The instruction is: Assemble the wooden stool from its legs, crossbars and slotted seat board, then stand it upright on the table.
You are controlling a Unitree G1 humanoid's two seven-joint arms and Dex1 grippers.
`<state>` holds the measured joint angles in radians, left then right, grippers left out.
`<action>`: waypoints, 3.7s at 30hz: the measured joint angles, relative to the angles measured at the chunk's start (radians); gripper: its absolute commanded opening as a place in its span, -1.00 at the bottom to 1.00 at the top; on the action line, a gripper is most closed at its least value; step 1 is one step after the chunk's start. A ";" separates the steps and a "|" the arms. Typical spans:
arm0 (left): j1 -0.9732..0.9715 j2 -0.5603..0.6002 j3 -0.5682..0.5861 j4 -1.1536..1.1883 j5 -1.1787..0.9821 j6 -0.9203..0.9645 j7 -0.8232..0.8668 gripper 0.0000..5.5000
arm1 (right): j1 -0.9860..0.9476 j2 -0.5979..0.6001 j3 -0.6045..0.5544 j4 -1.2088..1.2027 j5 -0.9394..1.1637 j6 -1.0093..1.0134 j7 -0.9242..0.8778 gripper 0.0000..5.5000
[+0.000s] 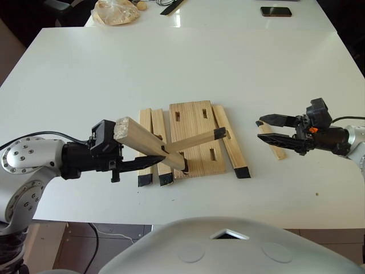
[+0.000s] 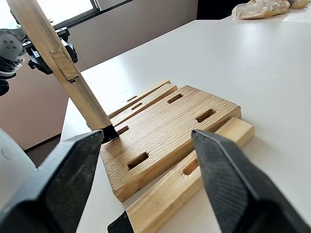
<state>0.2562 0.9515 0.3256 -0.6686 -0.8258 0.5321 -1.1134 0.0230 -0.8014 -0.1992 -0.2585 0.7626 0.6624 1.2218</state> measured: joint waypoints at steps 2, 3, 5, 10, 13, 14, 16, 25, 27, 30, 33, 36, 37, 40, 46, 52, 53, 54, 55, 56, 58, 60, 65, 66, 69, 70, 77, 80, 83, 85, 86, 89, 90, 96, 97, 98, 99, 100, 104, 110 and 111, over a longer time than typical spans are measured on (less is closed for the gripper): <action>-0.002 0.005 0.001 0.001 0.004 0.004 0.001 -0.26 | 0.002 0.000 0.000 0.000 -0.001 -0.007 0.000 0.22; -0.004 0.006 0.001 0.000 0.003 0.006 0.001 -0.26 | 0.003 0.000 0.000 0.000 -0.001 -0.010 -0.001 0.22; -0.012 0.008 0.002 0.001 0.002 0.014 0.001 -0.26 | 0.004 0.001 0.001 -0.001 -0.001 -0.015 -0.001 0.22; -0.040 0.023 0.006 0.019 0.005 0.019 -0.001 -0.26 | 0.005 0.002 0.006 -0.002 -0.003 -0.023 -0.004 0.22; -0.054 0.023 -0.008 0.032 0.026 0.008 -0.001 -0.26 | 0.006 0.003 0.015 -0.002 -0.019 -0.029 -0.007 0.22; -0.058 0.023 -0.014 0.035 0.031 0.006 0.000 -0.26 | 0.006 0.004 0.016 -0.001 -0.019 -0.031 -0.007 0.22; -0.082 0.022 -0.035 0.044 0.043 0.001 -0.001 -0.26 | 0.005 0.004 0.026 0.000 -0.022 -0.034 -0.007 0.22; -0.127 0.031 -0.124 0.075 0.153 -0.117 -0.037 -0.26 | 0.002 0.006 0.051 0.008 -0.040 -0.059 -0.006 0.22; -0.119 0.042 -0.178 0.087 0.235 -0.172 -0.049 -0.26 | 0.003 0.008 0.056 0.011 -0.047 -0.065 -0.007 0.22; -0.130 0.056 -0.215 0.092 0.267 -0.222 -0.061 -0.26 | 0.003 0.011 0.071 0.012 -0.057 -0.071 -0.008 0.22; -0.164 0.060 -0.249 0.116 0.272 -0.242 -0.070 -0.26 | 0.002 0.013 0.079 0.012 -0.057 -0.075 -0.008 0.22; -0.206 0.061 -0.272 0.141 0.261 -0.229 -0.081 -0.26 | 0.001 0.016 0.083 0.013 -0.058 -0.076 -0.009 0.22; -0.223 0.061 -0.279 0.158 0.251 -0.215 -0.082 -0.26 | 0.001 0.017 0.084 0.014 -0.058 -0.076 -0.009 0.22; -0.270 0.043 -0.300 0.203 0.227 -0.181 -0.078 -0.13 | 0.001 0.024 0.093 0.017 -0.061 -0.081 -0.010 0.22; -0.319 -0.004 -0.356 0.309 0.274 -0.120 -0.043 0.19 | 0.000 0.033 0.115 0.022 -0.069 -0.100 -0.010 0.22; -0.237 0.003 -0.235 0.244 0.219 -0.067 -0.037 0.20 | 0.017 0.037 0.114 0.021 -0.073 -0.112 -0.018 0.22; -0.220 0.005 -0.218 0.237 0.218 -0.062 -0.035 0.20 | 0.022 0.037 0.114 0.021 -0.074 -0.113 -0.020 0.22; -0.160 0.014 -0.156 0.212 0.213 -0.044 -0.024 0.20 | 0.042 0.038 0.107 0.013 -0.073 -0.116 -0.025 0.22; -0.124 0.021 -0.118 0.198 0.211 -0.028 -0.016 0.20 | 0.061 0.040 0.096 0.005 -0.073 -0.116 -0.030 0.22; -0.087 0.022 -0.082 0.183 0.205 -0.007 -0.003 0.20 | 0.079 0.041 0.082 -0.005 -0.072 -0.119 -0.037 0.22; 0.011 0.018 0.005 0.135 0.177 0.064 0.038 0.20 | 0.131 0.045 0.057 -0.025 -0.071 -0.126 -0.053 0.22; 0.068 0.013 0.035 0.100 0.167 0.131 0.085 0.20 | 0.180 0.051 0.029 -0.051 -0.067 -0.130 -0.073 0.22; 0.078 -0.048 0.020 0.033 0.134 0.344 0.306 0.20 | 0.309 0.070 -0.028 -0.128 -0.056 -0.135 -0.119 0.22; 0.069 -0.060 0.016 0.029 0.137 0.376 0.355 0.20 | 0.335 0.072 -0.039 -0.140 -0.055 -0.136 -0.123 0.22; 0.053 -0.063 -0.002 0.005 0.166 0.420 0.450 0.20 | 0.385 0.084 -0.063 -0.161 -0.055 -0.143 -0.140 0.22; 0.049 -0.065 -0.003 -0.007 0.178 0.429 0.471 0.20 | 0.397 0.088 -0.073 -0.165 -0.055 -0.143 -0.146 0.22; 0.085 -0.161 -0.042 -0.082 0.193 0.522 0.632 0.20 | 0.418 0.108 -0.081 -0.180 -0.055 -0.153 -0.178 0.22; 0.124 -0.191 -0.052 -0.107 0.217 0.551 0.691 0.20 | 0.435 0.119 -0.082 -0.187 -0.055 -0.157 -0.188 0.22; 0.163 -0.205 -0.067 -0.108 0.247 0.551 0.715 0.20 | 0.448 0.130 -0.081 -0.198 -0.056 -0.166 -0.199 0.22; 0.192 -0.210 -0.081 -0.108 0.255 0.553 0.715 0.20 | 0.458 0.134 -0.080 -0.202 -0.057 -0.172 -0.206 0.22; 0.198 -0.211 -0.084 -0.108 0.256 0.553 0.712 0.20 | 0.461 0.134 -0.079 -0.204 -0.057 -0.173 -0.209 0.22; 0.203 -0.209 -0.084 -0.086 0.263 0.543 0.694 0.20 | 0.468 0.136 -0.077 -0.208 -0.057 -0.183 -0.216 0.22; 0.205 -0.207 -0.084 -0.067 0.267 0.537 0.684 0.20 | 0.470 0.136 -0.076 -0.209 -0.058 -0.185 -0.217 0.22; 0.198 -0.174 -0.082 0.055 0.318 0.442 0.636 0.20 | 0.470 0.136 -0.068 -0.209 -0.059 -0.190 -0.224 0.22; 0.188 -0.166 -0.081 0.090 0.334 0.421 0.628 0.20 | 0.469 0.137 -0.063 -0.209 -0.060 -0.192 -0.225 0.22; 0.180 -0.164 -0.080 0.116 0.339 0.405 0.621 0.20 | 0.465 0.137 -0.059 -0.208 -0.061 -0.192 -0.226 0.22; 0.169 -0.163 -0.082 0.143 0.348 0.384 0.609 0.14 | 0.458 0.137 -0.052 -0.206 -0.061 -0.192 -0.227 0.22; 0.160 -0.164 -0.085 0.167 0.353 0.363 0.601 0.11 | 0.450 0.137 -0.045 -0.204 -0.062 -0.192 -0.227 0.22; 0.136 -0.181 -0.091 0.272 0.354 0.262 0.555 -0.12 | 0.409 0.131 -0.036 -0.191 -0.066 -0.192 -0.228 0.22; 0.130 -0.246 -0.092 0.377 0.376 0.083 0.520 -0.26 | 0.374 0.102 -0.037 -0.160 -0.065 -0.191 -0.209 0.22; 0.126 -0.261 -0.089 0.396 0.382 0.058 0.524 -0.26 | 0.367 0.095 -0.037 -0.158 -0.065 -0.191 -0.205 0.22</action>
<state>0.3820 0.6910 0.2361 -0.2730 -0.4442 0.5902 -0.5899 0.3899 -0.7060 -0.2363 -0.4163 0.6975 0.4712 1.0169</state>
